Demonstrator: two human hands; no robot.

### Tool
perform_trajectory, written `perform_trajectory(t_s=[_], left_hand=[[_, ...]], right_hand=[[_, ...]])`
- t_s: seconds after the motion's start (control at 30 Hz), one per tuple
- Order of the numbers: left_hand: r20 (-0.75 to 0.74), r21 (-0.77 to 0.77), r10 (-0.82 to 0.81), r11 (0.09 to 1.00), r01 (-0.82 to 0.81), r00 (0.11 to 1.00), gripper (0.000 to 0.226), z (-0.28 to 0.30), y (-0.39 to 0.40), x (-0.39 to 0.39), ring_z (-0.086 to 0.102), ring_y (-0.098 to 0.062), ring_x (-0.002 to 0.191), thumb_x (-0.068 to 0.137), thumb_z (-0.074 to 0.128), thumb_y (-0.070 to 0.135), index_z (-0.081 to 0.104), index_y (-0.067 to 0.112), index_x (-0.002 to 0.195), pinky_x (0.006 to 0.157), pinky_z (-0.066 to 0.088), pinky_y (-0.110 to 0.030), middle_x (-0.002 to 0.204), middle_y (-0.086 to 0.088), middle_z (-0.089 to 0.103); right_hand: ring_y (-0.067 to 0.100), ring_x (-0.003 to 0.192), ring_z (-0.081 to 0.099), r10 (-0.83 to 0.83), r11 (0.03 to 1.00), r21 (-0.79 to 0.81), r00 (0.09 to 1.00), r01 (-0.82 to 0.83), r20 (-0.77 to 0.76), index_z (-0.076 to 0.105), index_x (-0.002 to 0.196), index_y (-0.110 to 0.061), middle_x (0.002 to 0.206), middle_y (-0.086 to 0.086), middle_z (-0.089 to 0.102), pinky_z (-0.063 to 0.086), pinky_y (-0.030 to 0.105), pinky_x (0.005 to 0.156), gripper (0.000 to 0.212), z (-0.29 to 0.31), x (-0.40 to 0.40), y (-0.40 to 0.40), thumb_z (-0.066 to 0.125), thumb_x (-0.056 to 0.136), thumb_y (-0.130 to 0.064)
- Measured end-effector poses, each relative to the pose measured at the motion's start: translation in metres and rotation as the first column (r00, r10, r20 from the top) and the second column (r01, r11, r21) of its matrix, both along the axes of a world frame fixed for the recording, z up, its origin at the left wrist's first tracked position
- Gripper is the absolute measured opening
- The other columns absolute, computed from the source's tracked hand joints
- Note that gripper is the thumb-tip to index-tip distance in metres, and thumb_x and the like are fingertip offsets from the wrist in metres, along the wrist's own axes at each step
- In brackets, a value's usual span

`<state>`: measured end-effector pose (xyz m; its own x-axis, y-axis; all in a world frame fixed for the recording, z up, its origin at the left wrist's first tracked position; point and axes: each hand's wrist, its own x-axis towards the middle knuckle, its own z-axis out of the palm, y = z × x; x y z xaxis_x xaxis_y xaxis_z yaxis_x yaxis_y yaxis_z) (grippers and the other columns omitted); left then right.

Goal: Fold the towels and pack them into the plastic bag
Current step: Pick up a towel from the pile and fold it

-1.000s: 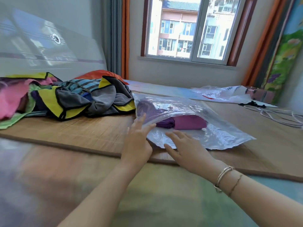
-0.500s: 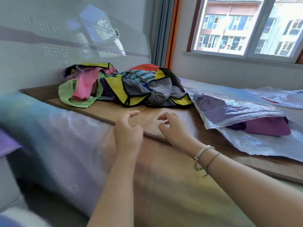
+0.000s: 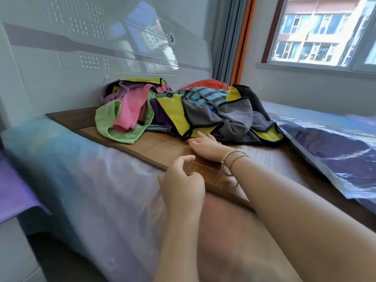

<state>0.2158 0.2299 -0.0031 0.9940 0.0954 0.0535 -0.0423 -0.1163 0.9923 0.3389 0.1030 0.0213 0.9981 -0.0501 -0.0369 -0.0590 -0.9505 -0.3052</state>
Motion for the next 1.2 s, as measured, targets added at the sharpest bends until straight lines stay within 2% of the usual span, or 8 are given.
perform_trajectory(t_s=[0.13, 0.3, 0.47, 0.6, 0.73, 1.0, 1.1, 1.2], left_hand=[[0.011, -0.013, -0.003, 1.0, 0.003, 1.0, 0.05, 0.003, 0.001, -0.009, 0.058, -0.027, 0.107, 0.084, 0.044, 0.001, 0.062, 0.038, 0.112, 0.087, 0.048, -0.035, 0.115, -0.003, 0.059], [0.084, 0.015, -0.02, 1.0, 0.018, 0.996, 0.05, 0.016, 0.011, -0.03, 0.06, -0.03, 0.112, 0.085, 0.043, -0.001, 0.061, 0.033, 0.117, 0.09, 0.051, -0.042, 0.108, 0.009, 0.056], [0.207, 0.096, -0.029, 0.995, 0.009, 0.978, 0.046, 0.02, 0.005, -0.062, 0.059, -0.03, 0.108, 0.087, 0.045, 0.0, 0.062, 0.032, 0.115, 0.094, 0.05, -0.043, 0.118, 0.001, 0.063], [0.307, 0.214, -0.099, 0.976, 0.033, 0.947, 0.039, 0.012, -0.005, -0.086, 0.059, -0.034, 0.101, 0.09, 0.049, 0.005, 0.063, 0.03, 0.116, 0.089, 0.05, -0.044, 0.111, -0.006, 0.066], [0.343, 0.442, -0.236, 0.895, 0.066, 0.909, 0.03, 0.005, -0.017, -0.106, 0.056, -0.026, 0.107, 0.094, 0.052, 0.014, 0.062, 0.029, 0.118, 0.095, 0.045, -0.041, 0.124, 0.007, 0.06], [0.35, 0.714, -0.546, 0.681, 0.16, 0.761, 0.024, -0.005, -0.046, -0.12, 0.051, -0.015, 0.117, 0.096, 0.054, 0.03, 0.063, 0.031, 0.118, 0.101, 0.037, -0.036, 0.126, 0.012, 0.06], [0.346, 0.717, -0.579, 0.67, 0.189, 0.738, 0.024, -0.007, -0.053, -0.122, 0.054, -0.014, 0.113, 0.097, 0.05, 0.036, 0.065, 0.03, 0.114, 0.099, 0.039, -0.038, 0.12, 0.012, 0.063], [0.352, 0.65, -0.485, 0.742, 0.164, 0.801, 0.028, -0.01, -0.053, -0.119, 0.055, -0.018, 0.113, 0.097, 0.049, 0.039, 0.067, 0.024, 0.113, 0.097, 0.043, -0.039, 0.119, 0.006, 0.064]], right_hand=[[0.03, 0.139, 0.025, 0.008, 0.998, -0.059, 1.0, -0.007, 0.004, 0.054, 0.113, -0.015, 0.142, 0.011, 0.043, 0.012, 0.054, 0.115, 0.038, 0.011, -0.009, 0.01, 0.02, 0.101, -0.026], [0.036, 0.106, 0.055, -0.042, 0.989, 0.146, 0.929, -0.012, 0.367, 0.06, 0.113, -0.001, 0.11, 0.02, 0.062, 0.043, 0.043, 0.093, 0.033, 0.018, -0.077, 0.002, 0.032, 0.101, -0.014], [0.014, 0.075, 0.057, -0.042, 0.991, 0.128, 0.822, -0.037, 0.567, 0.072, 0.084, -0.013, 0.08, 0.001, 0.067, 0.038, 0.031, 0.071, 0.041, 0.017, -0.2, -0.018, 0.037, 0.102, -0.025], [0.007, 0.054, 0.051, -0.197, 0.96, 0.279, 0.762, 0.022, 0.617, 0.062, 0.065, -0.016, 0.055, -0.006, 0.056, 0.036, 0.018, 0.055, 0.031, 0.002, -0.287, -0.039, 0.054, 0.094, -0.022], [0.004, 0.054, 0.046, -0.282, 0.919, 0.393, 0.734, 0.022, 0.618, 0.057, 0.068, -0.014, 0.057, -0.012, 0.051, 0.033, 0.015, 0.053, 0.018, -0.015, -0.334, -0.048, 0.059, 0.085, -0.008], [0.008, 0.054, 0.04, -0.257, 0.922, 0.387, 0.746, -0.001, 0.615, 0.049, 0.073, -0.015, 0.063, -0.006, 0.049, 0.032, 0.017, 0.051, 0.019, -0.022, -0.358, -0.062, 0.056, 0.078, 0.002], [0.006, 0.058, 0.042, -0.262, 0.903, 0.428, 0.749, -0.032, 0.609, 0.049, 0.081, -0.016, 0.065, -0.008, 0.047, 0.033, 0.014, 0.055, 0.024, -0.025, -0.36, -0.072, 0.055, 0.078, 0.007], [0.005, 0.067, 0.051, -0.277, 0.875, 0.481, 0.768, -0.045, 0.577, 0.049, 0.099, -0.022, 0.077, -0.006, 0.055, 0.038, 0.012, 0.063, 0.033, -0.03, -0.355, -0.078, 0.056, 0.082, 0.006]])
